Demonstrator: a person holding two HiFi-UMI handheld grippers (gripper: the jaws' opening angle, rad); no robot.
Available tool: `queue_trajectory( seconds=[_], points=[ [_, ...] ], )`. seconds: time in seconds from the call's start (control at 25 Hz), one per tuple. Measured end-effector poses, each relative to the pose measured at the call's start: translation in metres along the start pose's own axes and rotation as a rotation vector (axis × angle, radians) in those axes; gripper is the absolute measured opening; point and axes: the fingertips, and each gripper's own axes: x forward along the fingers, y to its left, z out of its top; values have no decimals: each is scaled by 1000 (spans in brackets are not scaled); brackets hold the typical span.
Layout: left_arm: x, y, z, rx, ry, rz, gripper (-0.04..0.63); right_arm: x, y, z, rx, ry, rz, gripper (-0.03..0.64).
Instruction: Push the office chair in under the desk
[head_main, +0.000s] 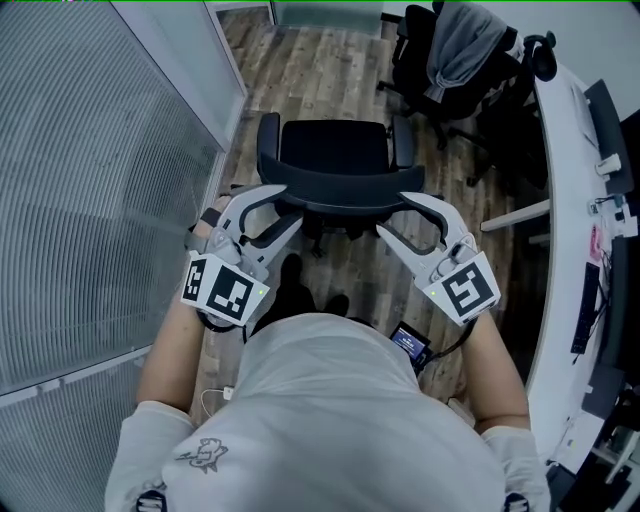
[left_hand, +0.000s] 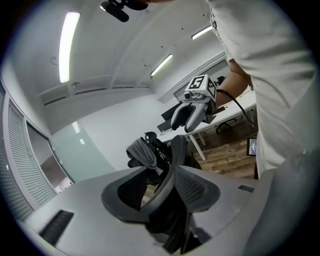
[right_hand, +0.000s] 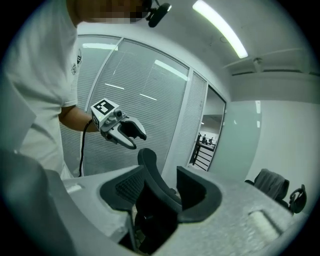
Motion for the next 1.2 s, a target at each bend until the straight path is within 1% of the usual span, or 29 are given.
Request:
queue_trajectory(
  seconds=[0.04, 0.2, 0.44, 0.6, 0.76, 0.92, 1.08, 1.2],
  points=[
    [2, 1, -5, 13, 12, -13, 176, 2, -1, -2, -9, 15, 14, 211],
    [9, 2, -23, 81, 65, -61, 209, 8, -3, -8, -77, 81, 61, 245],
    [18, 0, -39, 129, 125, -132, 235, 17, -5, -22, -172, 157, 117, 276],
    [29, 2, -47, 156, 159, -172, 235, 21, -10, -38, -212, 238, 164, 278],
    [37, 1, -56, 188, 191, -215, 235, 29, -12, -55, -281, 316, 193, 278],
    [47, -3, -60, 200, 212, -257, 235, 38, -17, -63, -308, 344, 211, 278],
    [55, -7, -63, 207, 225, -281, 235, 44, -18, -67, -330, 359, 231, 273],
    [58, -7, -62, 197, 228, -304, 235, 44, -17, -72, -389, 394, 250, 255]
  ],
)
